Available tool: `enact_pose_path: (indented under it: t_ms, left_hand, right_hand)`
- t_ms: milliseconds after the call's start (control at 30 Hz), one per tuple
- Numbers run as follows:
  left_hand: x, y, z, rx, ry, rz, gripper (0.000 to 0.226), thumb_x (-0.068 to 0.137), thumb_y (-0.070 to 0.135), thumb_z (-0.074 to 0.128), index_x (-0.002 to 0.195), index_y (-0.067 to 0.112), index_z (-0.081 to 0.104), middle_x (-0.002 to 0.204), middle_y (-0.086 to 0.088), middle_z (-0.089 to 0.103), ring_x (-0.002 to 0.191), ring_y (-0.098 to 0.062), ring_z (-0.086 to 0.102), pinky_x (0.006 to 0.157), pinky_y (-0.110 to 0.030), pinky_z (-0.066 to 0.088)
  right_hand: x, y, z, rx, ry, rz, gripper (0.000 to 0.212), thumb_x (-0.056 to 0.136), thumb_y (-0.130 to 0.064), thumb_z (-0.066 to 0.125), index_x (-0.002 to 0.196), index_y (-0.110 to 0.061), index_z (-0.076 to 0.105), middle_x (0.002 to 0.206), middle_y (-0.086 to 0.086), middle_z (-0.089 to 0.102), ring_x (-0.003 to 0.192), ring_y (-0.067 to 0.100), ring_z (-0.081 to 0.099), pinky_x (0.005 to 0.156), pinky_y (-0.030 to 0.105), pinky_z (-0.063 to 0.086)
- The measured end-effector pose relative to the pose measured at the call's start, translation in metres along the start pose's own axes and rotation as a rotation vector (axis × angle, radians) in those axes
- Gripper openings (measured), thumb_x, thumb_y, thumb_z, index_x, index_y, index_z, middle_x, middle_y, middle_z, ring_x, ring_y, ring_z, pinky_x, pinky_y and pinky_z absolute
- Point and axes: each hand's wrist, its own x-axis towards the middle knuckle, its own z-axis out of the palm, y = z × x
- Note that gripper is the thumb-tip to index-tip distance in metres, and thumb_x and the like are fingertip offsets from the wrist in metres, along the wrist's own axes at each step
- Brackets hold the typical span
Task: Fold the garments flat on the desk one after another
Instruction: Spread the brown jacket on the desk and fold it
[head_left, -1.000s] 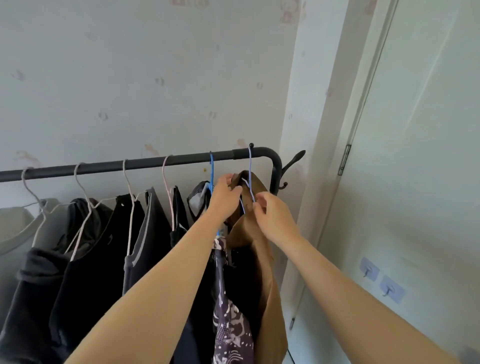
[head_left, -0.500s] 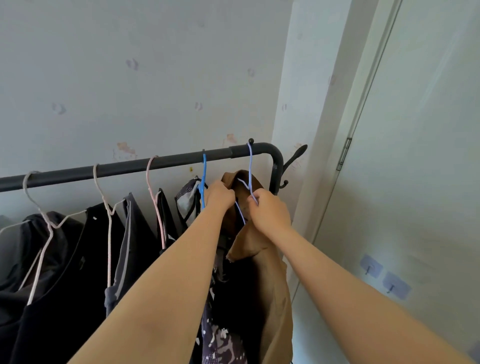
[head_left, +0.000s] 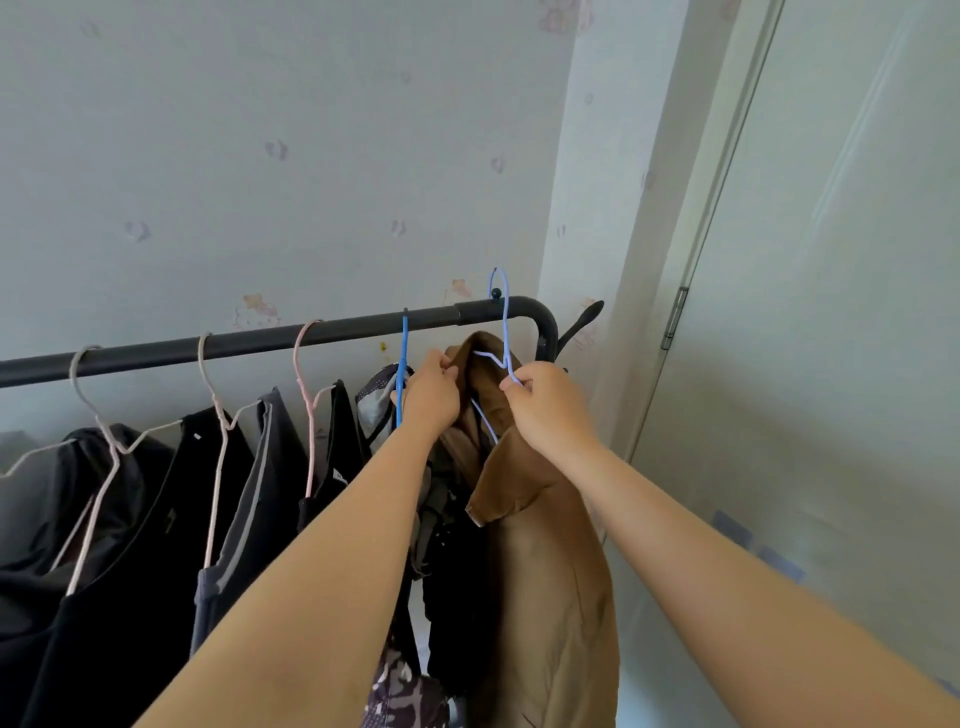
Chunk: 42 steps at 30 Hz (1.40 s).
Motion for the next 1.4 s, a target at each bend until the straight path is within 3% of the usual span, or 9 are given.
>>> enact_pose_path:
  t_ms: [100,367,500,600,667,733,867,1100,1400]
  left_hand:
    - [-0.018,0.006,0.002,-0.016,0.008,0.009,0.017,0.103,0.017,0.034,0.115,0.011,0.045,0.089,-0.005,0.055,0.078,-0.019,0.05,0.066,-0.028,0.032]
    - [-0.095,0.014,0.02,-0.03,-0.123,0.039,0.019,0.104,0.023,0.029,0.095,0.01,0.04,0.094,-0.017,0.054,0.1,-0.036,0.055,0.071,-0.034,0.034]
    - [-0.15,0.02,0.031,0.019,-0.186,0.085,0.041,0.092,0.055,0.05,0.101,0.015,0.043,0.098,0.0,0.054,0.093,-0.02,0.053,0.073,-0.032,0.036]
    - [-0.184,0.018,0.04,0.052,-0.195,0.157,0.049,0.083,0.046,0.069,0.115,0.017,0.046,0.11,0.006,0.057,0.099,-0.013,0.052,0.08,-0.028,0.04]
    - [-0.201,0.014,0.042,0.051,-0.167,0.164,0.04,0.088,0.039,0.065,0.122,0.02,0.054,0.111,0.006,0.062,0.103,-0.013,0.056,0.085,-0.029,0.044]
    - [-0.222,0.014,0.048,0.048,-0.176,0.129,0.022,0.093,0.039,0.057,0.103,0.022,0.067,0.092,-0.002,0.07,0.089,-0.018,0.065,0.075,-0.031,0.048]
    - [-0.258,0.015,0.053,0.019,-0.127,-0.02,0.044,0.097,0.043,0.049,0.061,0.017,0.043,0.053,-0.003,0.046,0.054,-0.022,0.049,0.057,-0.031,0.032]
    - [-0.285,0.007,0.046,0.054,0.059,-0.196,0.043,0.096,0.046,0.047,0.058,0.027,0.043,0.06,0.003,0.05,0.063,-0.02,0.052,0.06,-0.032,0.034]
    - [-0.264,-0.009,0.003,-0.193,0.044,-0.289,0.035,0.095,0.036,0.055,0.07,0.013,0.056,0.063,-0.007,0.048,0.06,-0.021,0.045,0.061,-0.032,0.034]
  right_hand:
    - [-0.014,0.009,-0.02,0.028,-0.008,0.01,0.017,0.095,-0.02,0.051,0.09,-0.012,0.066,0.069,0.0,0.059,0.061,0.015,0.054,0.056,0.03,0.042]
    - [-0.075,0.066,-0.078,-0.056,-0.039,0.087,0.017,0.085,-0.04,0.058,0.083,-0.023,0.057,0.061,-0.005,0.055,0.06,0.016,0.054,0.059,0.03,0.038]
    - [-0.112,0.096,-0.105,-0.085,-0.015,0.131,0.04,0.079,-0.068,0.054,0.085,-0.028,0.057,0.075,-0.015,0.058,0.073,0.007,0.056,0.063,0.03,0.039]
    - [-0.136,0.118,-0.124,-0.133,-0.032,0.179,0.055,0.081,-0.077,0.042,0.083,-0.025,0.062,0.082,-0.013,0.064,0.077,0.011,0.059,0.066,0.031,0.041]
    - [-0.148,0.132,-0.128,-0.2,-0.058,0.201,0.067,0.083,-0.076,0.039,0.074,-0.015,0.065,0.067,-0.006,0.065,0.067,0.014,0.062,0.065,0.03,0.045]
    - [-0.161,0.144,-0.13,-0.249,-0.078,0.208,0.068,0.083,-0.07,0.039,0.063,-0.008,0.061,0.054,-0.001,0.059,0.06,0.02,0.063,0.067,0.031,0.05]
    - [-0.18,0.157,-0.126,-0.288,-0.186,0.169,0.047,0.085,-0.048,0.041,0.074,-0.008,0.063,0.069,0.004,0.067,0.069,0.022,0.061,0.062,0.03,0.043]
    - [-0.213,0.192,-0.116,-0.269,-0.45,0.121,0.03,0.098,-0.02,0.023,0.069,-0.015,0.027,0.062,0.007,0.041,0.064,0.027,0.039,0.091,0.04,0.034]
    - [-0.203,0.193,-0.123,0.087,-0.477,0.208,0.036,0.081,-0.039,0.025,0.054,-0.016,0.03,0.057,0.003,0.033,0.056,0.015,0.031,0.061,0.032,0.026]
